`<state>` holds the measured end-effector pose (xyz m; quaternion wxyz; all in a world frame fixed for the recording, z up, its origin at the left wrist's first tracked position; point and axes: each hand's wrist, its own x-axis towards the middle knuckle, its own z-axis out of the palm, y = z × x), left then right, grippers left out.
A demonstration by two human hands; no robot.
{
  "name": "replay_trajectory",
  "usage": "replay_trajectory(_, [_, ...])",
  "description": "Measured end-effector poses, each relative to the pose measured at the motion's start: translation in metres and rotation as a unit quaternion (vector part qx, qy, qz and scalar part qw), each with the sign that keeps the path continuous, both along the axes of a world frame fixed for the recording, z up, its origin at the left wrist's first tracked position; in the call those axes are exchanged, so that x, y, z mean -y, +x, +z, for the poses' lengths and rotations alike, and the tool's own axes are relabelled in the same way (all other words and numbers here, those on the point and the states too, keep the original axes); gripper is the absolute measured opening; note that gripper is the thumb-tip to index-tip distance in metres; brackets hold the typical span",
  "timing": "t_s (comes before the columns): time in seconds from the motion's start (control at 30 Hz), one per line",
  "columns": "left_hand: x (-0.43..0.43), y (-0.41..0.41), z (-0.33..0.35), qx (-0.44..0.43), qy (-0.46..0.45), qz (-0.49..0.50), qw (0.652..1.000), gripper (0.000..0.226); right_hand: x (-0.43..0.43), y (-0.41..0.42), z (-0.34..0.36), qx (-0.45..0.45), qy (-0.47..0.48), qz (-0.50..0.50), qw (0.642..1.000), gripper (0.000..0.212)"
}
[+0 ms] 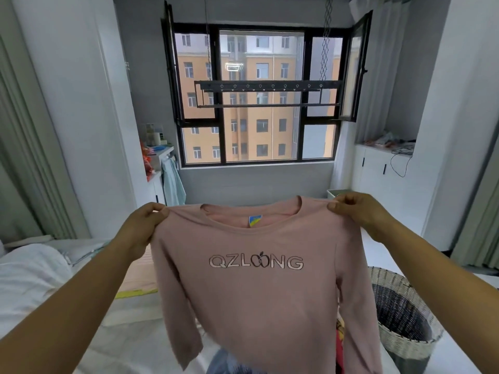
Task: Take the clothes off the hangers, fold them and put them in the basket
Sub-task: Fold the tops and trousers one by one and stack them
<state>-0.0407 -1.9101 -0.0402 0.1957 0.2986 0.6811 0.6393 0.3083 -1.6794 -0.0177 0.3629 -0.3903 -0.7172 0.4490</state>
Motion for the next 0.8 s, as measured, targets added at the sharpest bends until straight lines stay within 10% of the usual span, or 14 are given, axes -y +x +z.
replay_trajectory(0.8, [0.131,-0.045,-0.042,-0.028,-0.169,0.124,0.977,0.016,0.022,-0.111,-0.038,0.035,-0.035,0.136,0.989,0.012])
